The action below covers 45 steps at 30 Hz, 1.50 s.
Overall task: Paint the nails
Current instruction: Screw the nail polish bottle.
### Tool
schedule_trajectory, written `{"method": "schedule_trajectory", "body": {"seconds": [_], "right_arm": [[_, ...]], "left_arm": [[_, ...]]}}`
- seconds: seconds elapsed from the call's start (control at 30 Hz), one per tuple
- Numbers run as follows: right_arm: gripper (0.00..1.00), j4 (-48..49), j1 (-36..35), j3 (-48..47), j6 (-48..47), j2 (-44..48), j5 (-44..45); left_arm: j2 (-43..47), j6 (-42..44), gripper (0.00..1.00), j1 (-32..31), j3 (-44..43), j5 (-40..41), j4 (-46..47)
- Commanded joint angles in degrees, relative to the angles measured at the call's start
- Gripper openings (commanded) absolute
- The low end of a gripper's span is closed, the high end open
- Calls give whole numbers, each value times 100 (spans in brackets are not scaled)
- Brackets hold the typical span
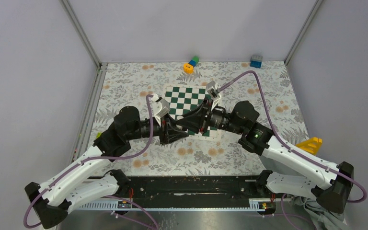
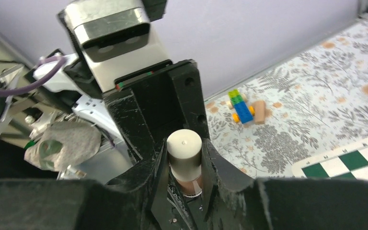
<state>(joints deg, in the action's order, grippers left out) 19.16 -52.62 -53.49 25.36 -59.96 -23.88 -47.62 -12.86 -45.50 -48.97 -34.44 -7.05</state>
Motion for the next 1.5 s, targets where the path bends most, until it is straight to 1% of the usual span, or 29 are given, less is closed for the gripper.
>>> {"method": "schedule_trajectory", "body": {"seconds": [0.0, 0.13, 0.27, 0.3, 0.33, 0.43, 0.5, 0.53, 0.6, 0.77, 0.9, 0.97, 1.03, 1.1, 1.13, 1.2, 1.33, 1.47], "right_arm": [[0, -635, -62, -50, 446, -142, 869], [0, -845, -130, -127, 599, -240, 1314], [0, -1020, -184, -205, 561, -304, 1492], [1, -1019, -182, -205, 558, -300, 1492], [10, -1019, -191, -205, 565, -277, 1487], [42, -1000, -183, -189, 530, -172, 1505], [60, -991, -186, -179, 481, -54, 1547], [66, -1007, -185, -183, 452, 15, 1589], [71, -1075, -173, -202, 382, 170, 1717], [77, -1310, -40, -240, 295, 627, 1981], [77, -1235, -11, -144, -34, 941, 1785], [77, -1046, -13, -87, -263, 1051, 1260], [75, -692, -11, -53, -499, 1142, 323], [75, -45, -10, 85, -492, 1226, -549], [75, 244, -11, 163, -432, 1258, -849], [75, 633, -11, 238, -229, 1289, -1176], [76, 847, -16, 158, -63, 1097, -1620], [75, 1280, -42, 82, 230, 823, -2134]], "left_arm": [[-10, 316, 0, 63, -353, 931, 54], [-133, 315, 0, 63, -418, 1371, -152], [-210, 293, 0, 65, -436, 1434, -198], [-219, 298, 0, 67, -437, 1421, -200], [-214, 294, 0, 67, -438, 1416, -199], [-209, 301, 0, 60, -432, 1362, -187], [-205, 315, 0, 73, -423, 1248, -155], [-197, 319, 0, 67, -416, 1173, -130], [-174, 343, 0, 71, -395, 1002, -60], [-154, 385, 0, 73, -385, 708, 4], [-115, 390, 0, 63, -375, 469, 77], [-91, 372, 0, 61, -336, 215, 188], [-69, 351, 0, 59, -320, -212, 323], [-28, 238, 0, 70, -252, -797, 609], [-7, 154, 0, 67, -197, -1175, 819], [-27, 15, 0, 63, -163, -1693, 1064], [-165, -255, 0, 27, -213, -2580, 1345], [-202, -639, 0, -58, -140, -2975, 1822]]}}
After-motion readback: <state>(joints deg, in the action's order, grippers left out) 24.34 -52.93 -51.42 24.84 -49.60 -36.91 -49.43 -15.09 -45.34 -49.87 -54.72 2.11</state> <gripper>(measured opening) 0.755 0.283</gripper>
